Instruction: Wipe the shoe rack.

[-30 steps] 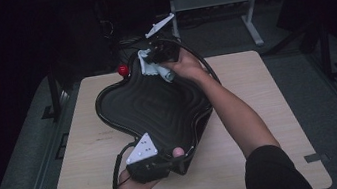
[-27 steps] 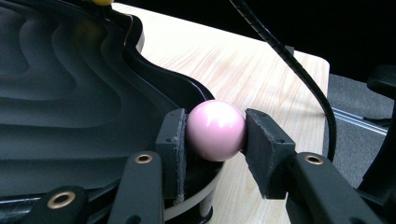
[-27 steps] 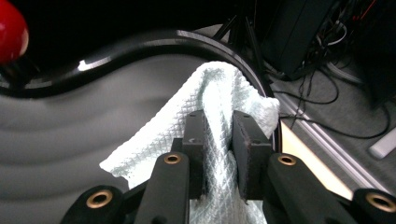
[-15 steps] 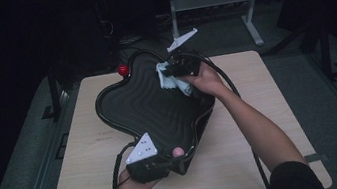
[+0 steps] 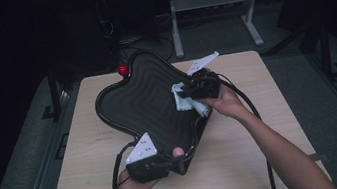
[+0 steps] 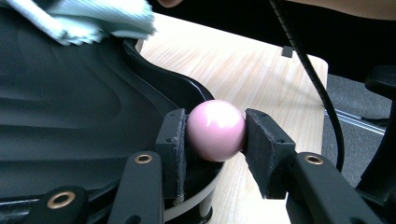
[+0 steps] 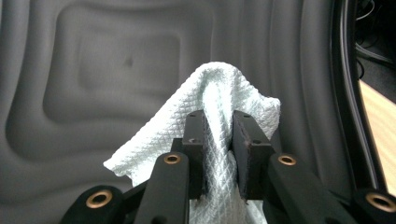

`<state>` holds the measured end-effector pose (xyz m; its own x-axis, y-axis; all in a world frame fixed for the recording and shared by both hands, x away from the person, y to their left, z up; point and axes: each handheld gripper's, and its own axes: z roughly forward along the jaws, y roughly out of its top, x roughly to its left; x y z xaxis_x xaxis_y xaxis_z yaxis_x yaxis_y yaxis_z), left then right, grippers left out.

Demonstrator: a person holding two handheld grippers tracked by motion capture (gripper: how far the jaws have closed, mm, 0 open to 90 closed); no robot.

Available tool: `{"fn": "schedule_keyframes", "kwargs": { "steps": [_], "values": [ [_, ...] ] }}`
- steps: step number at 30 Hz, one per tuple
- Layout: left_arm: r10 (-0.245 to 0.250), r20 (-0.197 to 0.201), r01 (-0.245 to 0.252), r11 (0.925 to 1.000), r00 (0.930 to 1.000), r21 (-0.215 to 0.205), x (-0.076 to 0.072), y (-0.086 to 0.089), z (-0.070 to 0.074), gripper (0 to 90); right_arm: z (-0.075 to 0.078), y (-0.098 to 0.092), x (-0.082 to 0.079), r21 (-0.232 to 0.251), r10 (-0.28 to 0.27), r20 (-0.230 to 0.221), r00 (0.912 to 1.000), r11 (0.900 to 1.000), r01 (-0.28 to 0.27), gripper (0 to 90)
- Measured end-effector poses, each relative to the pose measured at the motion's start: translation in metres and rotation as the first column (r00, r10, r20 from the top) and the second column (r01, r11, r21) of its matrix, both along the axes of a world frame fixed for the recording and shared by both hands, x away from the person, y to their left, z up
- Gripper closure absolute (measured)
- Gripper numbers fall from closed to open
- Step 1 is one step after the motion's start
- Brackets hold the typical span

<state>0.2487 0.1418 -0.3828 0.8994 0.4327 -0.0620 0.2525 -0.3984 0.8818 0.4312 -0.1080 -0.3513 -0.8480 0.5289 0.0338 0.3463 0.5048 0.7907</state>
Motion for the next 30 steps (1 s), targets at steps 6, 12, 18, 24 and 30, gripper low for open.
{"fn": "schedule_keyframes", "kwargs": {
  "steps": [6,12,18,24,30],
  "values": [
    [0.010,-0.001,-0.010,0.9999,0.9999,0.002,0.002,0.002,0.000,60.0,-0.009,-0.014,-0.009,0.026,-0.042,-0.041,0.9983,0.999,0.043,76.0],
    [0.022,0.001,-0.022,0.9998,0.9998,0.000,0.004,0.004,0.000,60.0,-0.012,-0.014,-0.014,0.010,-0.020,-0.031,0.9993,1.000,0.021,76.3],
    [0.027,0.003,-0.027,0.9996,0.9996,0.005,0.006,0.007,0.000,60.0,-0.013,-0.008,-0.022,0.027,-0.005,-0.039,0.9992,1.000,0.006,76.2],
    [0.054,0.013,-0.054,0.9985,0.9984,0.006,0.009,0.009,0.000,60.0,-0.014,-0.005,-0.020,0.018,-0.001,-0.037,0.9993,1.000,0.001,76.4],
    [0.062,0.011,-0.062,0.9981,0.9980,0.006,0.012,0.012,0.000,59.9,-0.014,0.009,-0.036,0.016,0.049,-0.048,0.9977,0.999,-0.048,76.3]
  ]
}}
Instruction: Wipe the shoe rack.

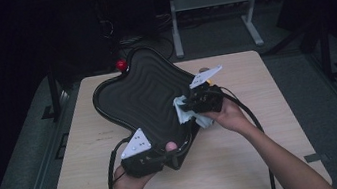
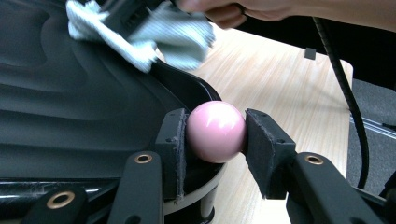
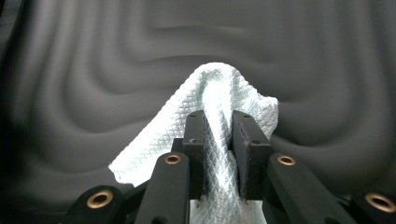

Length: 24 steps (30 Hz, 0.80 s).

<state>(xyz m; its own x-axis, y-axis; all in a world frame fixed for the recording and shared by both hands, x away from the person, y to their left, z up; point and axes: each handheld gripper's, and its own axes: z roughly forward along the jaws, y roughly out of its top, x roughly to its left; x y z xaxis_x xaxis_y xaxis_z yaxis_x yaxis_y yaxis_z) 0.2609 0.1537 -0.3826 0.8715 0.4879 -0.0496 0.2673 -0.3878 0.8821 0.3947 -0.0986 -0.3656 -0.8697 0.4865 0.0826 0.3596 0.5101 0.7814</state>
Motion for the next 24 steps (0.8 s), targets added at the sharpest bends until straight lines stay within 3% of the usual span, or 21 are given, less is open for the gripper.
{"fn": "schedule_keyframes", "kwargs": {
  "steps": [3,7,9,13,15,20,24],
  "values": [
    [0.005,0.004,-0.005,1.0000,1.0000,0.004,0.001,0.001,0.000,59.9,0.002,0.008,-0.007,-0.024,0.036,0.015,0.9993,0.999,-0.035,76.5],
    [0.018,0.009,-0.018,0.9998,0.9998,0.005,0.003,0.001,0.000,59.9,-0.001,-0.003,0.006,-0.001,-0.030,-0.004,0.9995,1.000,0.030,76.6],
    [0.020,0.007,-0.020,0.9998,0.9998,0.006,0.004,0.001,0.000,59.9,-0.001,-0.003,0.004,-0.001,-0.035,-0.008,0.9993,0.999,0.035,76.5],
    [0.028,0.009,-0.028,0.9996,0.9996,0.004,0.005,0.002,0.000,59.9,0.000,0.012,-0.012,-0.001,0.043,-0.002,0.9991,0.999,-0.043,76.6],
    [0.034,0.014,-0.034,0.9994,0.9993,0.007,0.007,0.003,0.000,59.9,0.000,0.014,-0.013,-0.012,0.054,0.018,0.9984,0.998,-0.054,76.8],
    [0.040,0.015,-0.040,0.9991,0.9991,0.009,0.009,0.003,0.000,59.9,-0.001,-0.001,-0.002,0.021,-0.026,0.000,0.9997,0.999,0.026,76.7],
    [0.046,0.016,-0.046,0.9989,0.9988,0.007,0.011,0.004,0.000,59.9,-0.002,0.009,-0.020,0.022,0.050,0.004,0.9987,0.998,-0.050,76.8]
  ]
}}
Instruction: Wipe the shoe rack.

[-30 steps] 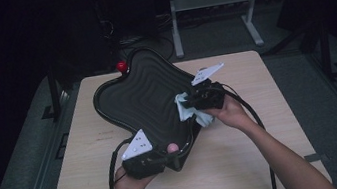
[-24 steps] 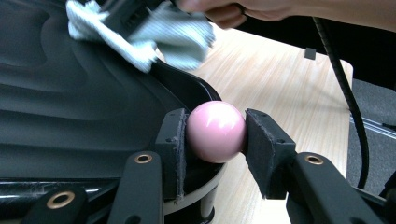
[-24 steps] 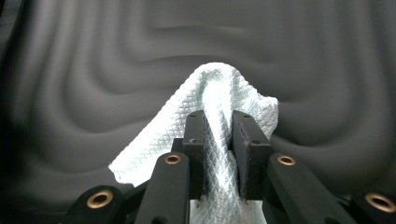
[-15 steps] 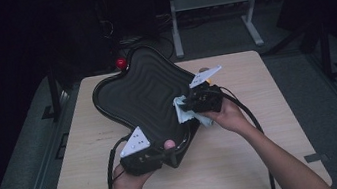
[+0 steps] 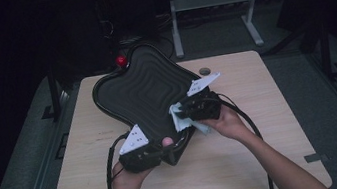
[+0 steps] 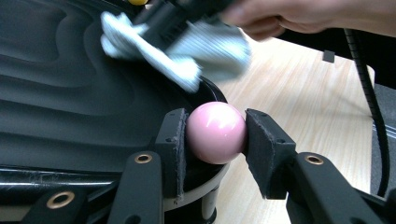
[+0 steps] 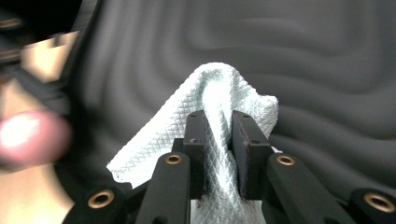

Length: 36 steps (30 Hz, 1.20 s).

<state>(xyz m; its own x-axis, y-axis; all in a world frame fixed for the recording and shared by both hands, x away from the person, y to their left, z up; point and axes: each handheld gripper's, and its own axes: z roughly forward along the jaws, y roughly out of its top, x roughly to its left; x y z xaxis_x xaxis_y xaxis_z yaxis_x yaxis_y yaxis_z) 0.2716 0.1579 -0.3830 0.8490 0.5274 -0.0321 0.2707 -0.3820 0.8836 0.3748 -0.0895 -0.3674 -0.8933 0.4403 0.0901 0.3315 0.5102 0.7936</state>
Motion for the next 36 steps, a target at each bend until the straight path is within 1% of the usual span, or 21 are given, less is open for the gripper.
{"fn": "schedule_keyframes", "kwargs": {
  "steps": [2,3,5,7,9,10,13,14,15,17,18,19,22,25,27,29,31,33,34,35,36],
  "values": [
    [0.002,-0.001,-0.002,1.0000,1.0000,0.002,0.001,0.000,0.000,59.9,-0.001,0.002,-0.005,-0.013,0.008,0.034,0.9994,1.000,-0.007,77.1],
    [0.006,0.000,-0.006,1.0000,1.0000,0.000,0.001,0.000,0.000,59.9,-0.002,-0.001,-0.003,0.005,0.001,0.016,0.9999,1.000,-0.001,77.3],
    [0.010,0.001,-0.010,1.0000,1.0000,0.001,0.001,-0.001,0.000,59.9,-0.002,-0.011,0.003,0.030,-0.043,0.020,0.9989,0.999,0.042,77.5],
    [0.012,0.000,-0.012,0.9999,0.9999,0.001,0.002,-0.001,0.000,59.9,-0.002,-0.021,0.006,0.024,-0.096,0.031,0.9949,0.995,0.095,77.5],
    [0.015,0.001,-0.015,0.9999,0.9999,0.001,0.004,-0.001,0.000,59.9,-0.005,-0.030,0.005,0.022,-0.116,0.025,0.9929,0.993,0.116,77.5],
    [0.019,0.004,-0.019,0.9998,0.9998,0.000,0.005,-0.001,0.000,59.9,-0.007,-0.031,0.002,0.025,-0.113,0.010,0.9936,0.993,0.113,77.5],
    [0.027,0.001,-0.027,0.9996,0.9996,-0.003,0.008,-0.001,0.000,59.9,-0.016,-0.027,-0.009,0.014,-0.079,0.019,0.9967,0.997,0.079,77.5],
    [0.033,0.003,-0.033,0.9994,0.9995,-0.005,0.009,-0.001,-0.001,59.9,-0.018,-0.026,-0.009,0.016,-0.084,0.024,0.9961,0.996,0.084,77.5],
    [0.035,0.004,-0.035,0.9994,0.9994,-0.005,0.010,0.000,-0.001,59.9,-0.020,-0.028,-0.005,0.032,-0.098,0.020,0.9950,0.995,0.098,77.5],
    [0.036,0.005,-0.036,0.9993,0.9993,-0.006,0.011,0.000,-0.001,59.9,-0.023,-0.033,0.004,0.038,-0.146,0.018,0.9891,0.989,0.146,77.6],
    [0.037,0.006,-0.037,0.9993,0.9993,-0.007,0.011,0.000,-0.001,60.0,-0.025,-0.036,0.006,0.044,-0.156,0.014,0.9877,0.987,0.155,77.6],
    [0.034,0.004,-0.034,0.9994,0.9994,-0.008,0.012,0.001,-0.001,60.0,-0.026,-0.037,0.007,0.063,-0.162,-0.005,0.9868,0.985,0.162,77.6],
    [0.042,0.005,-0.042,0.9991,0.9991,-0.008,0.014,0.002,-0.001,60.0,-0.028,-0.029,-0.004,0.064,-0.111,-0.008,0.9938,0.992,0.111,77.5],
    [0.050,0.003,-0.049,0.9987,0.9988,-0.014,0.015,0.004,-0.001,60.0,-0.028,-0.023,-0.010,0.064,-0.085,0.004,0.9964,0.994,0.084,77.6],
    [0.051,0.002,-0.051,0.9986,0.9987,-0.014,0.016,0.005,-0.001,60.0,-0.030,-0.023,-0.005,0.063,-0.094,0.008,0.9955,0.994,0.093,77.7],
    [0.049,0.000,-0.049,0.9986,0.9988,-0.018,0.016,0.006,-0.002,60.0,-0.033,-0.026,0.005,0.054,-0.131,0.005,0.9913,0.990,0.131,77.7],
    [0.048,0.001,-0.048,0.9987,0.9989,-0.016,0.016,0.006,-0.002,60.0,-0.035,-0.028,0.008,0.076,-0.139,-0.017,0.9901,0.987,0.140,77.7],
    [0.050,0.001,-0.050,0.9986,0.9988,-0.019,0.016,0.006,-0.002,60.0,-0.036,-0.025,0.000,0.083,-0.115,-0.038,0.9926,0.990,0.118,78.2],
    [0.051,-0.002,-0.051,0.9985,0.9987,-0.018,0.017,0.007,-0.002,60.0,-0.035,-0.024,-0.004,0.082,-0.109,-0.030,0.9936,0.990,0.111,78.3],
    [0.051,-0.001,-0.051,0.9985,0.9987,-0.020,0.017,0.007,-0.002,60.0,-0.034,-0.023,-0.012,0.091,-0.085,-0.012,0.9963,0.992,0.086,78.3],
    [0.049,0.000,-0.049,0.9986,0.9988,-0.020,0.017,0.008,-0.002,60.0,-0.033,-0.022,-0.016,0.097,-0.079,-0.010,0.9968,0.992,0.080,78.2]
  ]
}}
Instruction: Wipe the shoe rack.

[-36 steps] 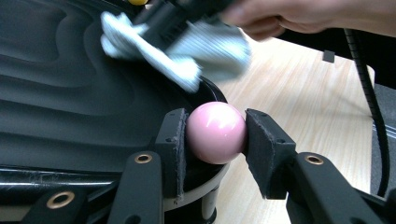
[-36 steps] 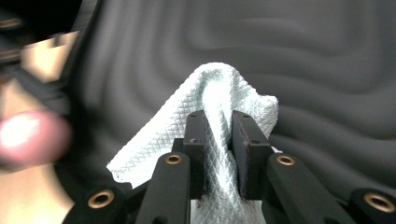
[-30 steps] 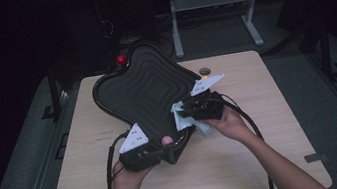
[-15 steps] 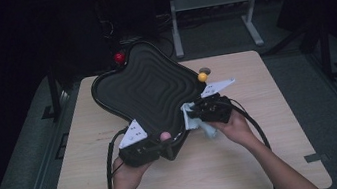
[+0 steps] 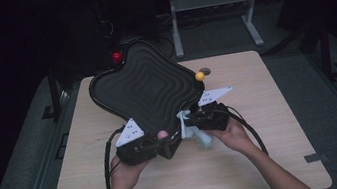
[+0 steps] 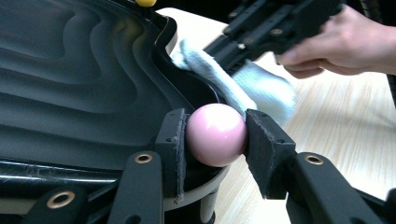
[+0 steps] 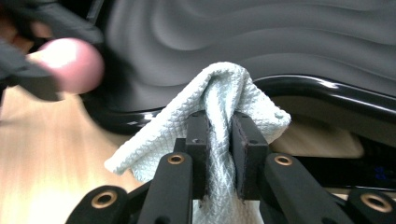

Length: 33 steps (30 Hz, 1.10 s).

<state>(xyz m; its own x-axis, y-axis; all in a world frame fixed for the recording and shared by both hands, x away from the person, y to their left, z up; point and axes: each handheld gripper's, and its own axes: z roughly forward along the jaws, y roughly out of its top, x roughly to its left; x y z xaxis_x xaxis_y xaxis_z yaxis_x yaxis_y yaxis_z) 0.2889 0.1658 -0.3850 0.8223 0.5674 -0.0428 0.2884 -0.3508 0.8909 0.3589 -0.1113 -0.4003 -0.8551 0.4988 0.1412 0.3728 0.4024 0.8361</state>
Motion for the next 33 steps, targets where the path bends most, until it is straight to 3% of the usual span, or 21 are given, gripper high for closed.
{"fn": "schedule_keyframes", "kwargs": {
  "steps": [3,6,9,12,16,21,22,26,28,29,31,33],
  "values": [
    [0.000,0.001,0.000,1.0000,1.0000,-0.002,0.000,0.000,0.000,60.0,-0.001,-0.001,0.002,-0.007,-0.004,0.004,1.0000,1.000,0.004,78.2],
    [0.002,0.002,-0.002,1.0000,1.0000,0.001,0.000,0.000,0.000,60.0,-0.005,-0.003,0.003,0.020,-0.016,-0.030,0.9994,1.000,0.016,78.2],
    [0.014,0.000,-0.014,0.9999,0.9999,-0.006,0.001,0.002,0.000,60.0,-0.001,0.004,-0.017,0.039,0.020,0.016,0.9997,0.999,-0.021,78.0],
    [0.015,0.002,-0.015,0.9999,0.9999,-0.006,0.002,0.002,-0.001,60.0,0.000,0.006,-0.021,0.018,0.028,0.045,0.9986,0.999,-0.028,78.2],
    [0.019,0.002,-0.019,0.9998,0.9998,-0.004,0.001,0.002,-0.001,60.0,-0.007,0.001,-0.016,0.032,-0.013,0.004,0.9999,0.999,0.013,78.3],
    [0.021,0.003,-0.021,0.9998,0.9998,-0.008,0.001,0.004,-0.001,60.0,-0.009,0.012,-0.039,0.046,0.039,0.042,0.9984,0.998,-0.041,78.4],
    [0.022,0.007,-0.022,0.9997,0.9997,-0.006,0.001,0.003,-0.001,60.1,-0.009,0.013,-0.040,0.038,0.038,0.056,0.9977,0.998,-0.040,78.5],
    [0.026,0.009,-0.025,0.9996,0.9996,-0.012,0.001,0.004,-0.002,60.1,-0.011,0.007,-0.033,0.057,-0.012,0.040,0.9991,0.998,0.009,78.6],
    [0.026,0.009,-0.026,0.9996,0.9996,-0.013,0.001,0.004,-0.002,60.1,-0.011,0.011,-0.039,0.055,-0.014,0.055,0.9984,0.998,0.011,78.6],
    [0.024,0.008,-0.024,0.9996,0.9997,-0.015,0.001,0.004,-0.002,60.1,-0.011,0.014,-0.044,0.066,0.005,0.054,0.9985,0.998,-0.008,78.8],
    [0.025,0.010,-0.025,0.9996,0.9996,-0.014,0.001,0.004,-0.002,60.1,-0.013,0.024,-0.054,0.042,0.053,0.069,0.9962,0.998,-0.056,78.8],
    [0.026,0.007,-0.026,0.9995,0.9996,-0.019,0.001,0.004,-0.002,60.1,-0.015,0.031,-0.059,0.020,0.060,0.094,0.9937,0.998,-0.062,79.1]
  ]
}}
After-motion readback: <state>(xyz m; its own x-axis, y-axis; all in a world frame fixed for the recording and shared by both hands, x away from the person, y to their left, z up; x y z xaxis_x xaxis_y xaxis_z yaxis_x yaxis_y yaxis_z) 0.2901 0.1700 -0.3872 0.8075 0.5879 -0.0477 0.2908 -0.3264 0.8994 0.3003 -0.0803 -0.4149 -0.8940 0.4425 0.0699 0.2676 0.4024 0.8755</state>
